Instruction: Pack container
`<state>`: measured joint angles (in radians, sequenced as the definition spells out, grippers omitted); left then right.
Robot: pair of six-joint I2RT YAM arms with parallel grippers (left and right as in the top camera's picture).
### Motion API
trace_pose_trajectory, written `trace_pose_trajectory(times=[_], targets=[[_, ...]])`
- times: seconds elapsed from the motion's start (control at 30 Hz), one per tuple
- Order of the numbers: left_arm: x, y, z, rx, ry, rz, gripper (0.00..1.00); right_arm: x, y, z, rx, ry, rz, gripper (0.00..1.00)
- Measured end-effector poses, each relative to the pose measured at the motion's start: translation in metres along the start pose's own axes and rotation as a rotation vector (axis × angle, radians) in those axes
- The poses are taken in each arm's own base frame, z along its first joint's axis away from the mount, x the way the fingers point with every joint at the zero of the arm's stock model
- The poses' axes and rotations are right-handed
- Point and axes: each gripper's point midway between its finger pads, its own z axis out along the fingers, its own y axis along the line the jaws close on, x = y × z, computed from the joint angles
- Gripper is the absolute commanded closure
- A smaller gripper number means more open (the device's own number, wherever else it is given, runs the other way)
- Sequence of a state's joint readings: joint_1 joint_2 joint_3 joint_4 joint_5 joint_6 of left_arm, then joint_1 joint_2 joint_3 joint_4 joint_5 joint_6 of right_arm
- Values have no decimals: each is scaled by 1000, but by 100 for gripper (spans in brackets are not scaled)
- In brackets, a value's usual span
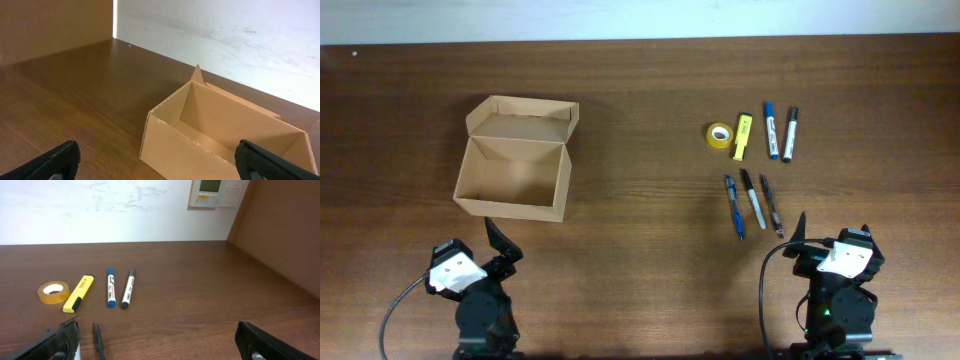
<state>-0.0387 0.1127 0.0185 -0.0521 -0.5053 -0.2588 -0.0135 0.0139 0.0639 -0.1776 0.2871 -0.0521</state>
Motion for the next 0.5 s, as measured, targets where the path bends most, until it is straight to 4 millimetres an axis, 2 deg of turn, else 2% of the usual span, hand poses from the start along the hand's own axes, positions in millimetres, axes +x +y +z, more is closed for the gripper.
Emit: trace_pose_trajectory(times=[0.13,0.3,0.4,0.5], targets=[[1,-4,0,22,5,-1,0,0,0,0,0,0,0,1],[-5,-39,-5,222,10,-20,0,0,0,0,0,0,0,1],[-7,-51,-12,285,74,0,0,0,0,0,0,0,0,1],[-25,-55,-19,280,158,29,0,0,0,0,0,0,0,1]])
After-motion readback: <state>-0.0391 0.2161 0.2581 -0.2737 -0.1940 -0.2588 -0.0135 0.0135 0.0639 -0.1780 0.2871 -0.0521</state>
